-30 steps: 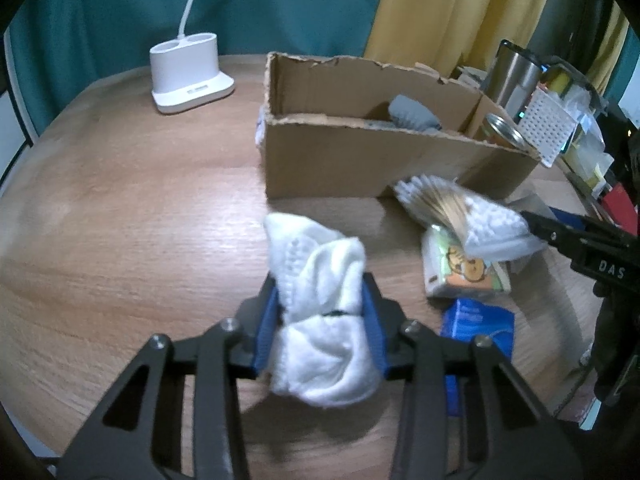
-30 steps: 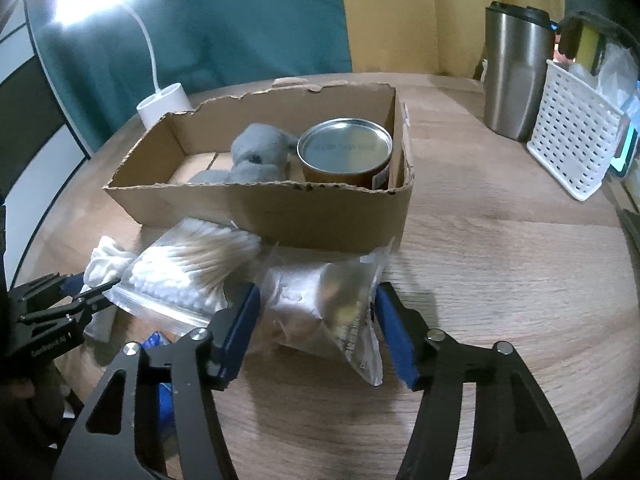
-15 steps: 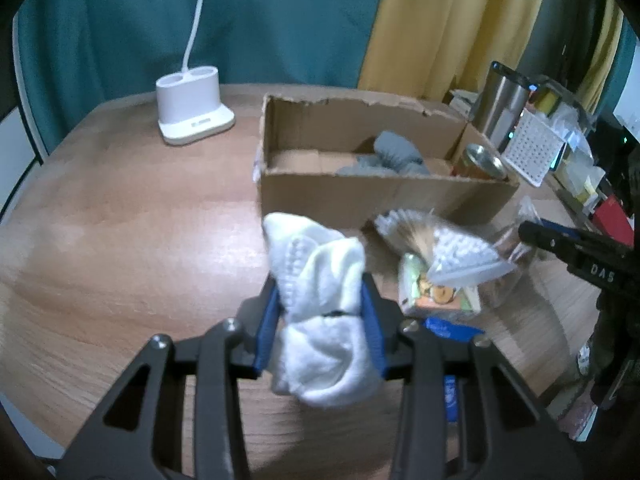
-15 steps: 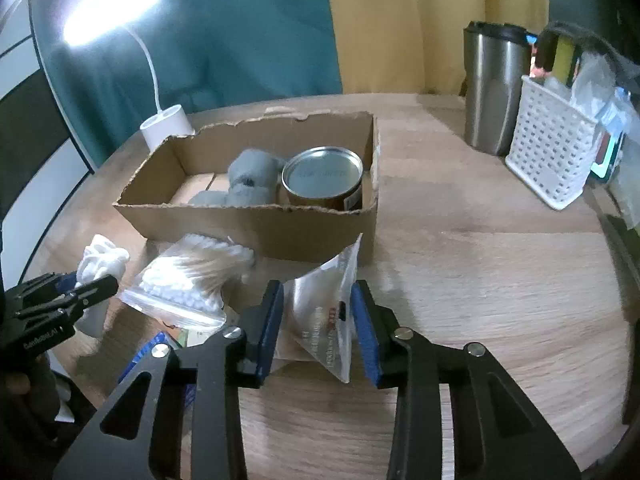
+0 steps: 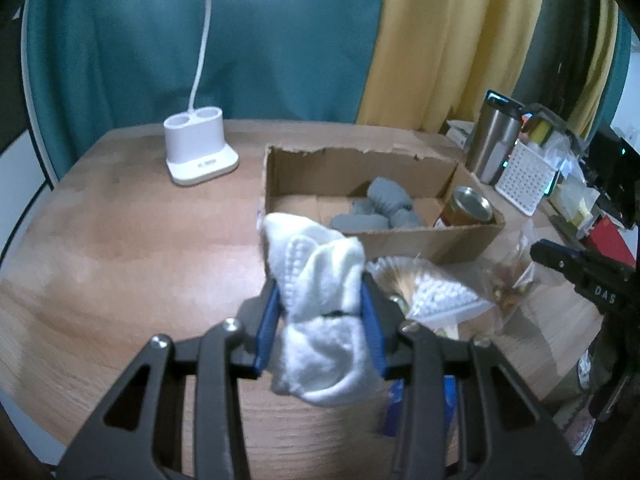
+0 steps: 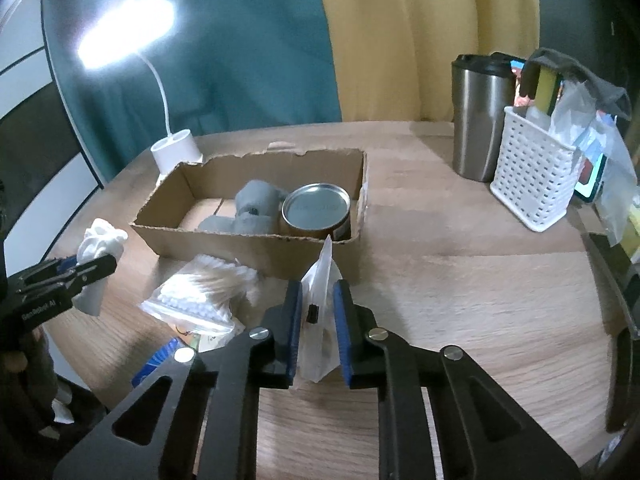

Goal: Organize objects
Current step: 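Carry the socks with the left tool while the right tool carries the nut bag to the box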

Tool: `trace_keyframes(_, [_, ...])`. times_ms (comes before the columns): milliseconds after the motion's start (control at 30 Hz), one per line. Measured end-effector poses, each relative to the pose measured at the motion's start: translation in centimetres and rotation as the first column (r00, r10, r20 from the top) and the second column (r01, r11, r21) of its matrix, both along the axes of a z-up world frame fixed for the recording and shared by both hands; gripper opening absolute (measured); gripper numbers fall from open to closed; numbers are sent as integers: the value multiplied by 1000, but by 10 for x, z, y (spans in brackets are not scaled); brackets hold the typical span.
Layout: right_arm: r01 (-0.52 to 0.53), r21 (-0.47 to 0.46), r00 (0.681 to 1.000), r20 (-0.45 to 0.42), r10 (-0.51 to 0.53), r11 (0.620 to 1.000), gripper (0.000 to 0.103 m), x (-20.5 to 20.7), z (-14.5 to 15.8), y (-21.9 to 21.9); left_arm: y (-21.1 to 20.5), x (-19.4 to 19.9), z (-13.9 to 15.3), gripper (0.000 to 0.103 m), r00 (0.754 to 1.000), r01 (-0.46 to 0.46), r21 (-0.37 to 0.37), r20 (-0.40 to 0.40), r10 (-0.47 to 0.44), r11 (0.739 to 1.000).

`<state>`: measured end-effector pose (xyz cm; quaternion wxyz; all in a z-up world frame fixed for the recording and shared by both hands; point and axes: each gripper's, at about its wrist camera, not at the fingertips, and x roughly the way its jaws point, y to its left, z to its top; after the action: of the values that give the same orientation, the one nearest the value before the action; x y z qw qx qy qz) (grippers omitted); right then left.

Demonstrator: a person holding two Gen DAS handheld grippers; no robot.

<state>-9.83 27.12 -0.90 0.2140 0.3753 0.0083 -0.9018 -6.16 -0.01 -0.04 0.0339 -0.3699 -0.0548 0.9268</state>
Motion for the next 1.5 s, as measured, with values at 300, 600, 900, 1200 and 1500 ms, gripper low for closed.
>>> trace_keyframes(300, [-2, -5, 999, -53, 1, 1000, 7, 2, 19, 7, 4, -6, 17, 39, 999, 3, 2, -41, -3, 1000])
trace_keyframes(600, [1, 18, 997, -78, 1, 1000, 4, -2, 31, 9, 13, -13, 29, 39, 997, 19, 5, -71, -19, 1000])
trace_keyframes(900, [-14, 77, 1000, 7, 13, 997, 90, -9, -13, 1, 14, -14, 24, 39, 999, 17, 10, -47, -17, 1000])
trace_keyframes(1200, [-75, 169, 995, 76, 63, 983, 86, -25, -48, -13, 9, -19, 23, 39, 999, -3, 8, -36, 3, 1000])
trace_keyframes(1500, [-82, 129, 995, 74, 72, 988, 56, -23, -47, -8, 13, -25, 24, 39, 999, 15, 10, -41, -15, 1000])
